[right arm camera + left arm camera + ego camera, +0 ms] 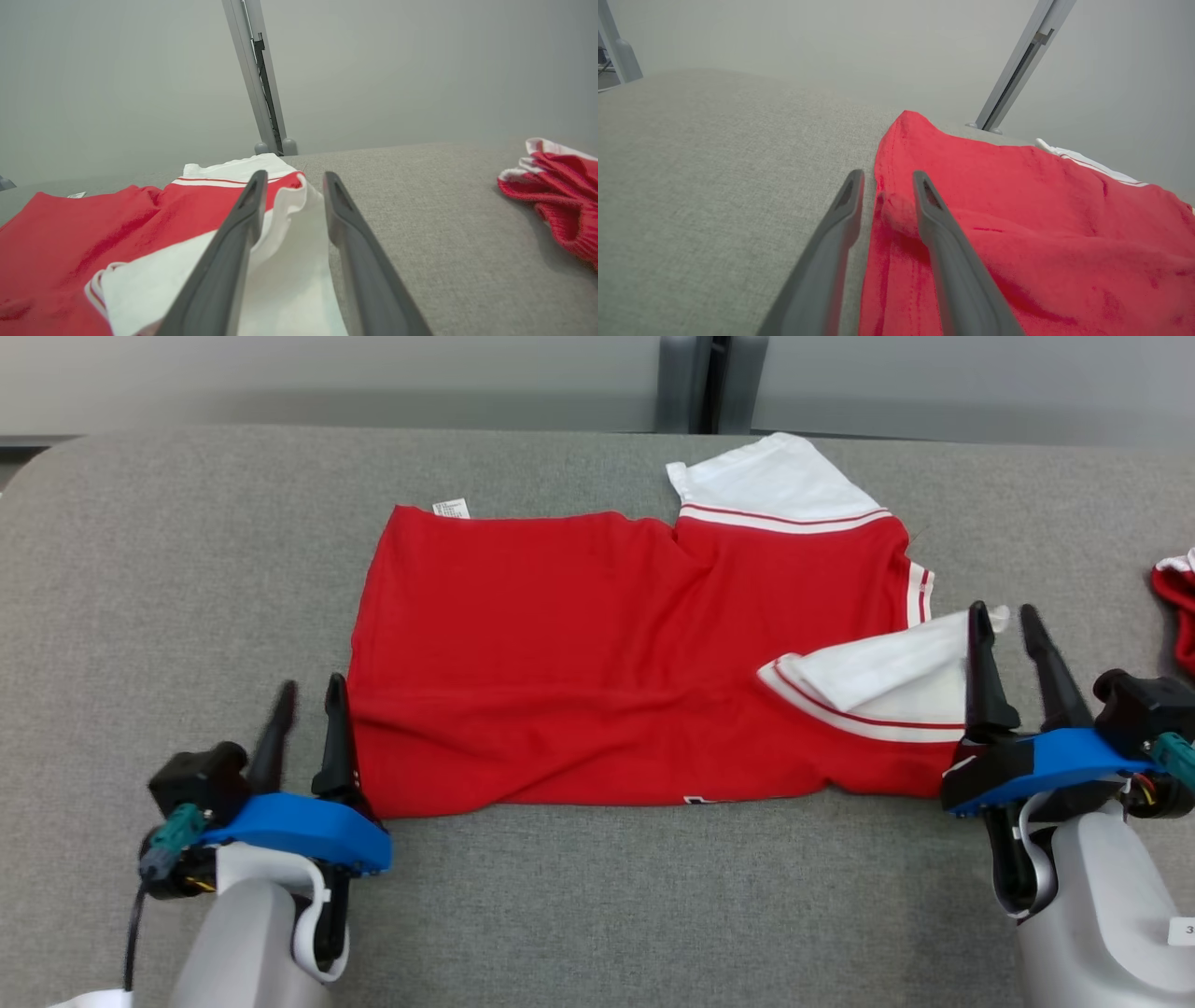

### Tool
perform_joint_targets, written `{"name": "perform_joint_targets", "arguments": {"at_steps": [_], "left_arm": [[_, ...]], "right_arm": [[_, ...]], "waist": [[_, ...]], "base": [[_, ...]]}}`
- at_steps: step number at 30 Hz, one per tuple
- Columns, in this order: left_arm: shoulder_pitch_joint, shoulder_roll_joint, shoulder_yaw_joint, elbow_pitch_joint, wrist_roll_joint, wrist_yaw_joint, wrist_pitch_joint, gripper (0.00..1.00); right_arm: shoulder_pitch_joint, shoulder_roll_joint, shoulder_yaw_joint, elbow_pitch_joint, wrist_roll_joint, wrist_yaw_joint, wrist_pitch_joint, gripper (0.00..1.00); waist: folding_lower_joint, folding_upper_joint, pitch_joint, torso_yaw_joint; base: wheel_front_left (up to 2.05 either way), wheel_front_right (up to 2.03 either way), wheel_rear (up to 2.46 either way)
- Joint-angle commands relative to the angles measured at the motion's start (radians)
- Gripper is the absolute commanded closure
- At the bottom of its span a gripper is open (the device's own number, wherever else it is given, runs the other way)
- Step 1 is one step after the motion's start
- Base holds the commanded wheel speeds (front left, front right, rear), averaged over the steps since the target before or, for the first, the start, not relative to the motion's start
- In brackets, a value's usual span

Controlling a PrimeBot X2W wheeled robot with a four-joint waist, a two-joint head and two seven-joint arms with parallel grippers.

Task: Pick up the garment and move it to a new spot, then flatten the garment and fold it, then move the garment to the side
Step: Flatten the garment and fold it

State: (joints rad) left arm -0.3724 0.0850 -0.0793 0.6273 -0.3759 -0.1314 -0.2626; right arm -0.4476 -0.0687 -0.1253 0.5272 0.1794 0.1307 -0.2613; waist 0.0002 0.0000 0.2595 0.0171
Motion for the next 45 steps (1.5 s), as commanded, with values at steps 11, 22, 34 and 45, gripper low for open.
{"name": "perform_joint_targets", "arguments": {"at_steps": [11,22,34,45], "left_arm": [[0.220,-0.033,0.111,-0.098,0.105,0.001,-0.003,0.00],[0.397,-0.034,0.065,-0.105,0.059,0.006,-0.003,0.00],[0.410,-0.034,0.017,-0.110,0.028,0.015,-0.003,0.00],[0.321,-0.034,0.006,-0.120,0.073,0.007,-0.003,0.00]], "right_arm": [[0.234,0.016,0.033,-0.117,-0.071,0.000,-0.005,0.00],[0.430,0.017,0.086,-0.103,-0.029,0.000,-0.005,0.00],[0.421,0.017,0.082,-0.064,0.002,0.000,-0.005,0.00],[0.216,0.017,-0.033,0.077,-0.047,0.000,-0.005,0.00]], "waist": [[-0.0002,0.0000,-0.128,-0.001],[-0.0002,0.0000,-0.243,0.007],[-0.0002,0.0000,-0.235,0.011],[-0.0002,0.0000,-0.150,0.026]], "base": [[0.00,0.00,0.00],[0.00,0.00,0.00],[0.00,0.00,0.00],[0.00,0.00,0.00]]}}
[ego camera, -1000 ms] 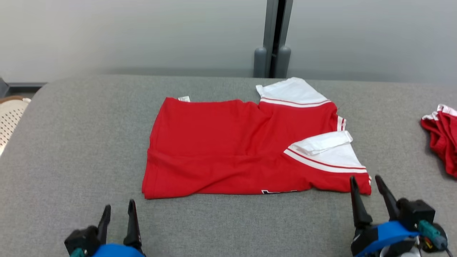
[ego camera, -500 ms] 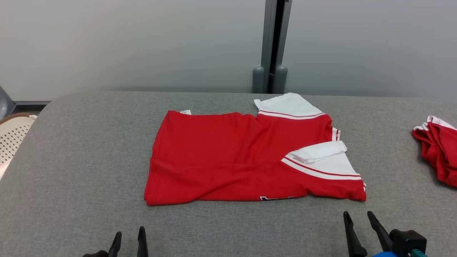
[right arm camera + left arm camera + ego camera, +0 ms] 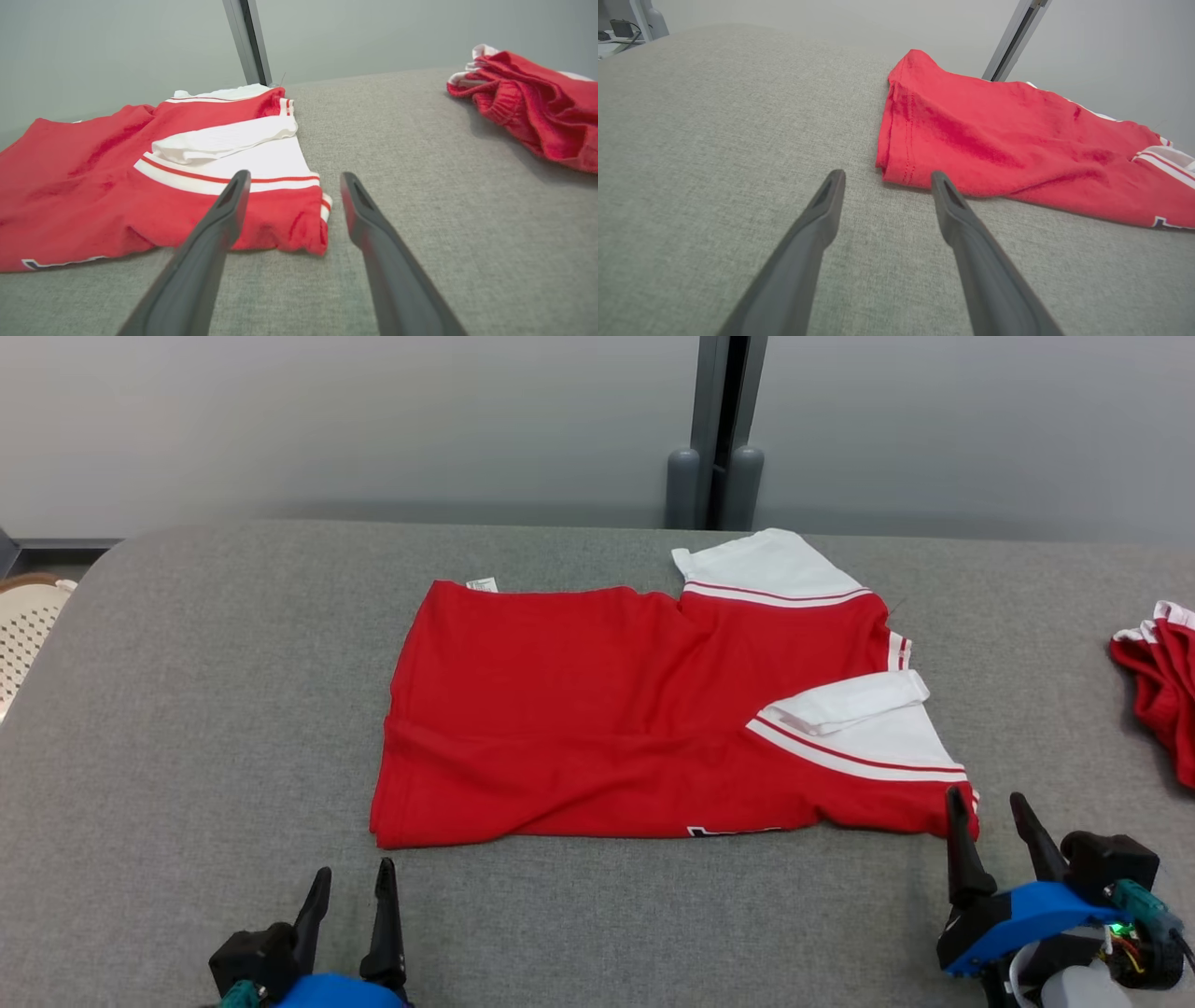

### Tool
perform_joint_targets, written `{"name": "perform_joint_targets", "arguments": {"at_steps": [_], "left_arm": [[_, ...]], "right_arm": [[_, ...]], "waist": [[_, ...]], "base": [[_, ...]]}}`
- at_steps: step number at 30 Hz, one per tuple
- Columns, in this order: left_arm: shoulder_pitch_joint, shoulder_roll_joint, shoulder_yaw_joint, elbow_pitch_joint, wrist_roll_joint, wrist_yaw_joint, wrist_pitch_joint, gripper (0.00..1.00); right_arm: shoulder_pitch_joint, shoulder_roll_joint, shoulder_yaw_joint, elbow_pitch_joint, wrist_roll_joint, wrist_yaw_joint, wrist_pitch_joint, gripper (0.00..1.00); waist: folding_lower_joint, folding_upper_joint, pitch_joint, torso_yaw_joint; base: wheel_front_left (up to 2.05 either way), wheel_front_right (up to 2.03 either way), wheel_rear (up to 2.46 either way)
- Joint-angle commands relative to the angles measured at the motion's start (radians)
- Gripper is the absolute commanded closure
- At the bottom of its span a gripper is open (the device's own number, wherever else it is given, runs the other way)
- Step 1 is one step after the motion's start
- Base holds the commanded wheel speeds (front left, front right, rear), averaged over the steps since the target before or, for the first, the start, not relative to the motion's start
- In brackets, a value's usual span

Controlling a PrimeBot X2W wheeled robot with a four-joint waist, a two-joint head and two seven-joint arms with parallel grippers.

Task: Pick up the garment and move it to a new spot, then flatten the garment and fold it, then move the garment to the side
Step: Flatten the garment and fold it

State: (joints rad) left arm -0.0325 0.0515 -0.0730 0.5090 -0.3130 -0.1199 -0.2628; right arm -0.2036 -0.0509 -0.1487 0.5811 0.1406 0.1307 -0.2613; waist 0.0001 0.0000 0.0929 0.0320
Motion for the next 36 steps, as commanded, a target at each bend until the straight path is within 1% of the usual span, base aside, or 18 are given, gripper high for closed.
{"name": "perform_joint_targets", "arguments": {"at_steps": [1,8,16,20,25,28,34,35,36], "left_arm": [[-0.019,-0.001,0.000,-0.002,0.010,-0.005,-0.003,0.00],[-0.073,0.000,-0.016,0.008,0.013,-0.010,-0.003,0.00],[-0.138,-0.001,-0.015,0.032,0.033,-0.011,-0.003,0.00],[-0.182,0.011,-0.053,0.062,-0.010,-0.011,-0.003,0.00],[-0.225,0.034,-0.041,0.129,-0.014,-0.011,-0.003,0.00],[-0.240,0.031,-0.025,0.157,-0.002,-0.011,-0.003,0.00],[-0.255,0.032,-0.081,0.214,-0.045,-0.011,0.000,0.00],[-0.256,0.033,-0.088,0.223,-0.054,-0.011,0.000,0.02],[-0.259,0.034,-0.092,0.226,-0.059,-0.011,0.000,0.40]], "right_arm": [[-0.028,-0.001,-0.010,0.023,-0.008,0.000,-0.005,0.00],[-0.121,-0.001,-0.043,0.187,-0.014,0.000,-0.005,0.00],[-0.159,0.000,-0.047,0.279,-0.024,0.000,0.000,0.00],[-0.169,0.001,-0.020,0.277,-0.028,0.000,0.002,0.00],[-0.169,0.001,-0.004,0.256,-0.029,0.000,0.002,0.00],[-0.168,0.001,0.001,0.246,-0.026,0.000,0.002,0.00],[-0.165,0.001,0.011,0.237,-0.013,0.000,0.002,0.00],[-0.164,0.001,0.012,0.236,-0.012,0.000,0.002,0.00],[-0.162,0.001,0.016,0.235,-0.008,0.000,0.002,0.00]], "waist": [[-0.0001,0.0000,0.017,0.011],[-0.0001,0.0000,0.064,0.016],[-0.0001,0.0000,0.105,0.007],[-0.0001,0.0000,0.125,-0.007],[-0.0001,0.0000,0.137,-0.015],[-0.0001,0.0000,0.142,-0.018],[-0.0001,0.0000,0.147,-0.024],[-0.0001,0.0000,0.147,-0.025],[-0.0001,0.0000,0.148,-0.025]], "base": [[0.00,0.00,0.00],[0.00,0.00,0.00],[0.00,0.00,0.00],[0.00,0.00,0.00],[0.00,0.00,0.00],[0.00,0.00,0.00],[0.00,0.00,0.00],[0.00,0.00,0.00],[0.00,0.00,0.00]]}}
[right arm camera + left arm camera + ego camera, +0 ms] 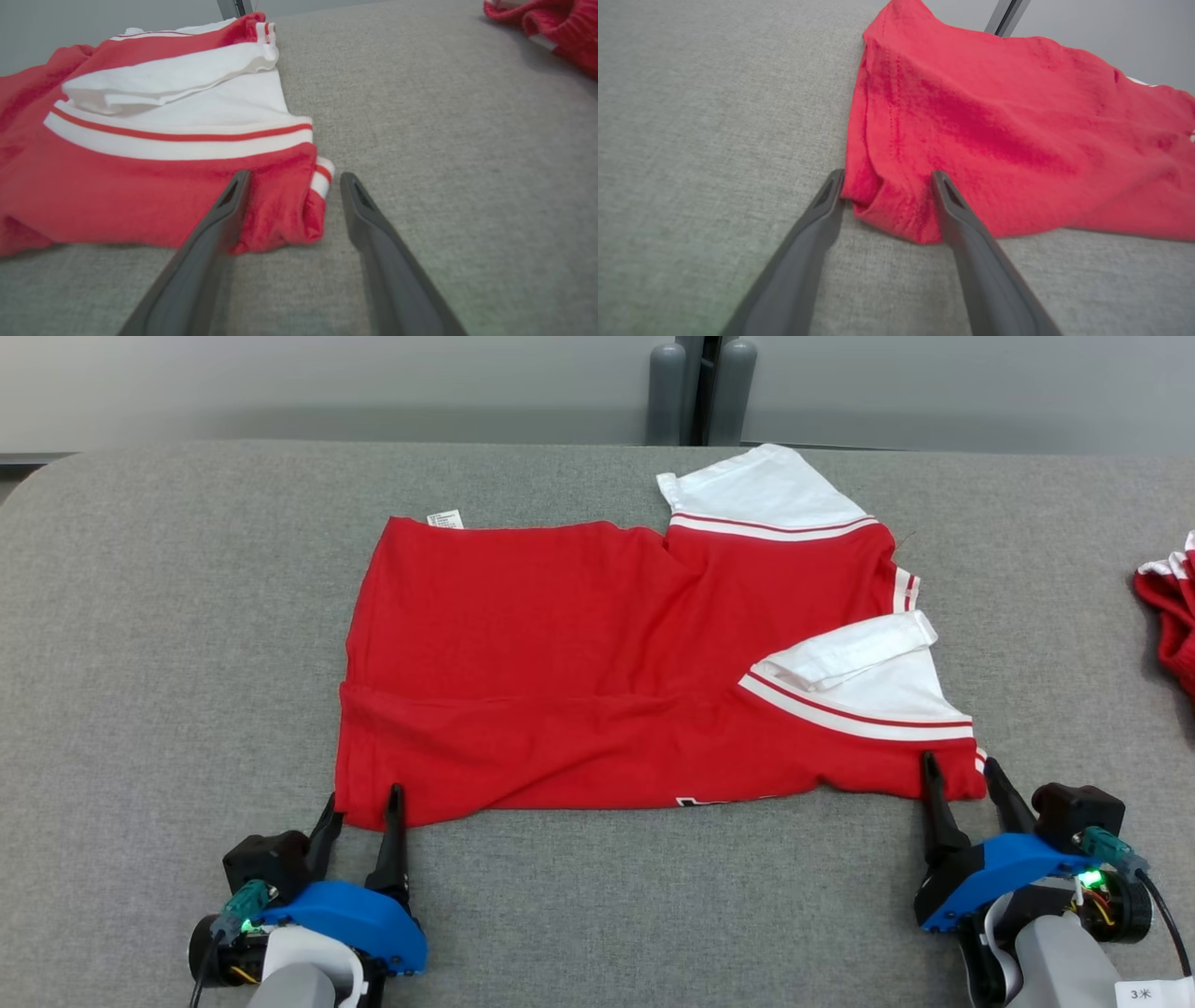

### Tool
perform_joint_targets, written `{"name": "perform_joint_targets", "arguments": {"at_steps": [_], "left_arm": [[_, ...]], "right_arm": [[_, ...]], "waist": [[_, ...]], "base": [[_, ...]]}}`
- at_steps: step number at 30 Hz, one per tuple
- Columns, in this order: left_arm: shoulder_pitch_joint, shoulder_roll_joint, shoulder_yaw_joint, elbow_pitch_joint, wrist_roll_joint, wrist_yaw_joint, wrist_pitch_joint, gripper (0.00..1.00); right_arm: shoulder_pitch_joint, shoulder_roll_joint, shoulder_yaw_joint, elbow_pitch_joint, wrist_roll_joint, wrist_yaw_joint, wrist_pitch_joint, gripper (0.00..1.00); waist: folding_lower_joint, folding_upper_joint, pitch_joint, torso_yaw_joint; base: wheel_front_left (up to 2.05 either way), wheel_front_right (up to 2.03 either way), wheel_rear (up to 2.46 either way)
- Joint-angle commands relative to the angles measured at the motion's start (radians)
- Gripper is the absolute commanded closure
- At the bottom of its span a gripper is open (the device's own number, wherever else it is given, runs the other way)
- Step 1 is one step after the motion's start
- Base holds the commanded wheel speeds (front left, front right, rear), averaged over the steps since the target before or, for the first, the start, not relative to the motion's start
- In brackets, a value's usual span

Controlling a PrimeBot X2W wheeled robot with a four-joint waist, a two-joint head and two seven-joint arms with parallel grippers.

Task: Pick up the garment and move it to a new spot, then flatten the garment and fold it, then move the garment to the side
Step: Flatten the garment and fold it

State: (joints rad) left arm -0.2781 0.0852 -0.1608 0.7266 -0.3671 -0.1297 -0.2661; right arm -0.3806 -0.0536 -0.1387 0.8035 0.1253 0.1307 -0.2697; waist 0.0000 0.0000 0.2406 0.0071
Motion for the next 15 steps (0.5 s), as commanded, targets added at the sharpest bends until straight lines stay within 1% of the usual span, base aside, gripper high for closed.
{"name": "perform_joint_targets", "arguments": {"at_steps": [1,2,3,4,5,7,10,15], "left_arm": [[-0.015,0.003,-0.009,0.011,-0.011,-0.002,0.003,0.68],[-0.017,0.005,-0.010,0.007,-0.014,-0.002,0.003,1.00],[-0.018,0.007,-0.012,0.004,-0.019,-0.002,0.003,1.00],[-0.018,0.009,-0.014,0.001,-0.020,-0.002,0.003,1.00],[-0.019,0.011,-0.014,-0.005,-0.026,-0.002,0.003,1.00],[-0.021,0.017,-0.002,-0.028,-0.026,-0.002,0.002,1.00],[-0.006,0.020,0.029,-0.078,-0.012,-0.002,0.002,1.00],[0.046,0.009,0.093,-0.133,0.013,-0.001,0.002,1.00]], "right_arm": [[0.016,0.004,0.010,0.012,0.012,0.000,0.010,0.00],[0.018,0.004,0.016,0.013,0.016,0.000,0.010,0.00],[0.020,0.004,0.022,0.014,0.022,0.000,0.010,0.35],[0.022,0.005,0.030,0.016,0.030,0.000,0.010,0.87],[0.024,0.006,0.043,0.016,0.046,0.000,0.010,1.00],[0.029,0.005,0.052,-0.007,0.063,0.000,0.010,1.00],[0.033,0.001,0.037,-0.060,0.075,0.000,0.007,1.00],[0.064,0.001,0.013,-0.126,0.101,0.000,0.006,1.00]], "waist": [[0.0000,0.0000,0.001,-0.001],[0.0000,0.0000,0.001,-0.001],[0.0000,0.0000,0.001,-0.001],[0.0000,0.0000,0.000,-0.001],[0.0000,0.0000,-0.001,0.000],[0.0000,0.0000,-0.005,-0.001],[0.0000,0.0000,-0.021,-0.001],[0.0000,0.0000,-0.084,-0.006]], "base": [[0.00,0.00,0.00],[0.00,0.00,0.00],[0.00,0.00,0.00],[0.00,0.00,0.00],[0.00,0.00,0.00],[0.00,0.00,0.00],[0.00,0.00,0.00],[0.00,0.00,0.00]]}}
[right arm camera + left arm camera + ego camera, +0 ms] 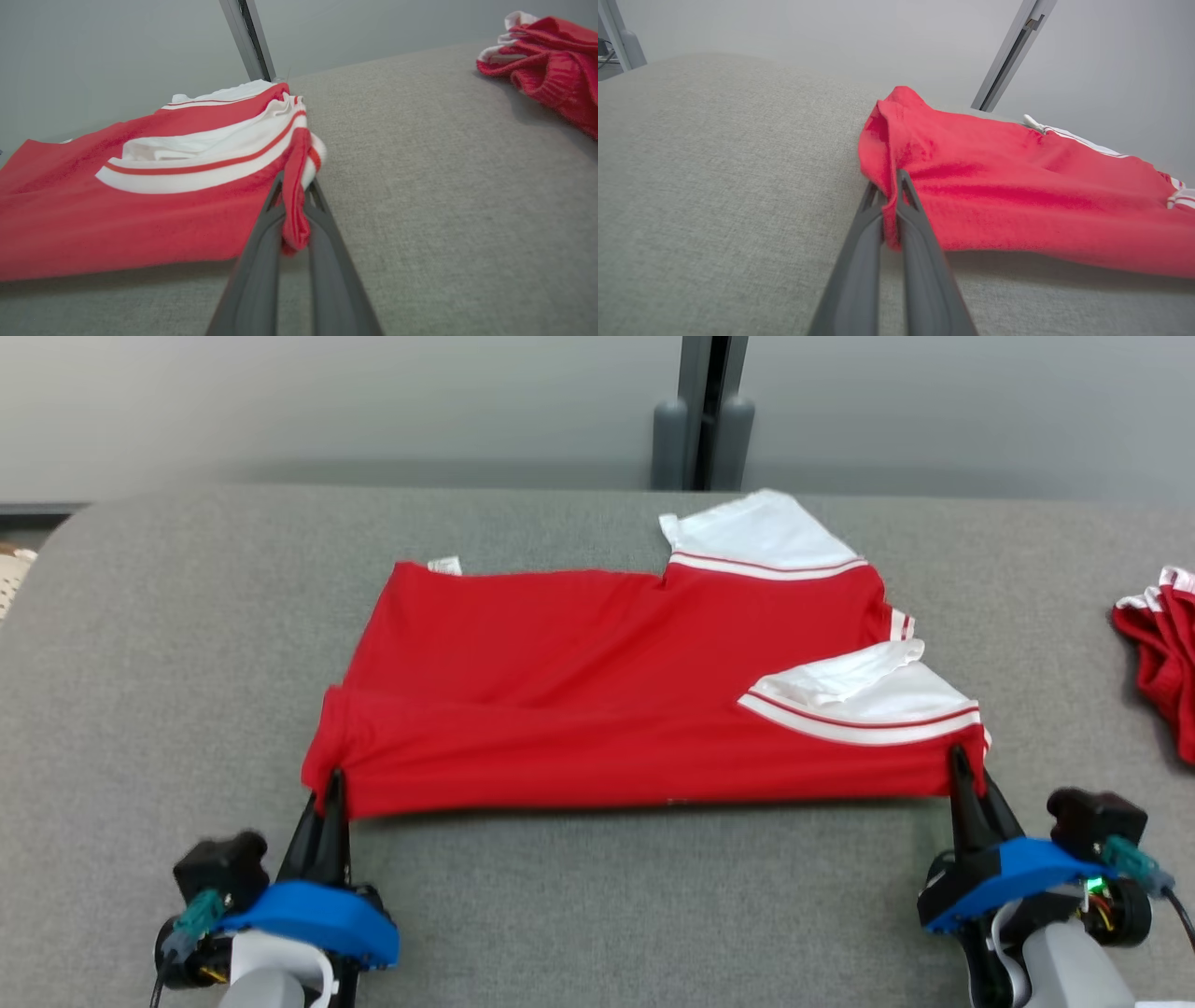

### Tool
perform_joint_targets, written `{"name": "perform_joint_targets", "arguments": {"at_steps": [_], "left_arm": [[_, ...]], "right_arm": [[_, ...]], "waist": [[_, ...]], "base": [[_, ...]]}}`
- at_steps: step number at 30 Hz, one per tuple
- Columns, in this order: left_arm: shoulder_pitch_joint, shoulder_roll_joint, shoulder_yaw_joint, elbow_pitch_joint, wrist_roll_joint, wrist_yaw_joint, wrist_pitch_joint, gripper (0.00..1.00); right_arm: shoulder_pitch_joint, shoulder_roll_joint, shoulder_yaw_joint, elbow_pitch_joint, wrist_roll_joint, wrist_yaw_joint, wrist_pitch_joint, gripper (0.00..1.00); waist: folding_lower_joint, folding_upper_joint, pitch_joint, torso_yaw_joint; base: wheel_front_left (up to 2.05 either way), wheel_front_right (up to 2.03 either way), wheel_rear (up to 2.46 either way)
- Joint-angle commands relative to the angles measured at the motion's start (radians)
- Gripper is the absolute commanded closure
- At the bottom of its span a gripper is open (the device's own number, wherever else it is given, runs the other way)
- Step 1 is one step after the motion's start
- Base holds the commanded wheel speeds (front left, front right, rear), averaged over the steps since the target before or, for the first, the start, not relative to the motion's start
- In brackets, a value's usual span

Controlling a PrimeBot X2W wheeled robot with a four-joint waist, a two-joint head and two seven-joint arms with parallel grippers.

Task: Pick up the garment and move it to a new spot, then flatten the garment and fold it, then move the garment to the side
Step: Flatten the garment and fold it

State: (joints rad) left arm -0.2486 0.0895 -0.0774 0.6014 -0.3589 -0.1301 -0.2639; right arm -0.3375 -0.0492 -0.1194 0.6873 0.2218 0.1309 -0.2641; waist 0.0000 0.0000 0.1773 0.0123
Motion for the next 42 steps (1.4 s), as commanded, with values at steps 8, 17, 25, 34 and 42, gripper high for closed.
{"name": "perform_joint_targets", "arguments": {"at_steps": [8,17,25,34,42], "left_arm": [[0.175,-0.020,0.067,-0.020,0.038,0.001,-0.002,1.00],[0.277,-0.034,0.049,0.029,0.012,0.007,-0.002,0.00],[0.140,-0.036,0.085,-0.034,0.058,0.015,-0.001,0.00],[-0.213,0.043,0.055,0.201,0.059,0.001,0.046,0.00],[-0.375,0.082,-0.020,0.337,0.037,-0.001,0.079,0.00]], "right_arm": [[0.151,-0.006,-0.028,-0.047,0.046,-0.001,0.000,1.00],[0.288,-0.006,-0.015,-0.020,0.055,-0.001,0.000,0.00],[0.189,-0.004,-0.033,-0.070,0.013,0.000,0.000,0.00],[0.017,-0.004,0.026,-0.074,-0.028,0.000,0.000,0.00],[-0.080,-0.004,0.076,-0.084,-0.032,0.000,0.000,0.00]], "waist": [[0.0000,0.0000,-0.130,-0.008],[0.0000,0.0000,-0.144,0.001],[0.0000,0.0000,-0.075,0.000],[0.0000,0.0000,0.045,-0.031],[0.0000,0.0000,0.108,-0.058]], "base": [[0.00,0.00,0.00],[0.00,0.00,0.00],[0.00,0.00,0.00],[0.00,0.00,0.00],[0.00,0.00,0.00]]}}
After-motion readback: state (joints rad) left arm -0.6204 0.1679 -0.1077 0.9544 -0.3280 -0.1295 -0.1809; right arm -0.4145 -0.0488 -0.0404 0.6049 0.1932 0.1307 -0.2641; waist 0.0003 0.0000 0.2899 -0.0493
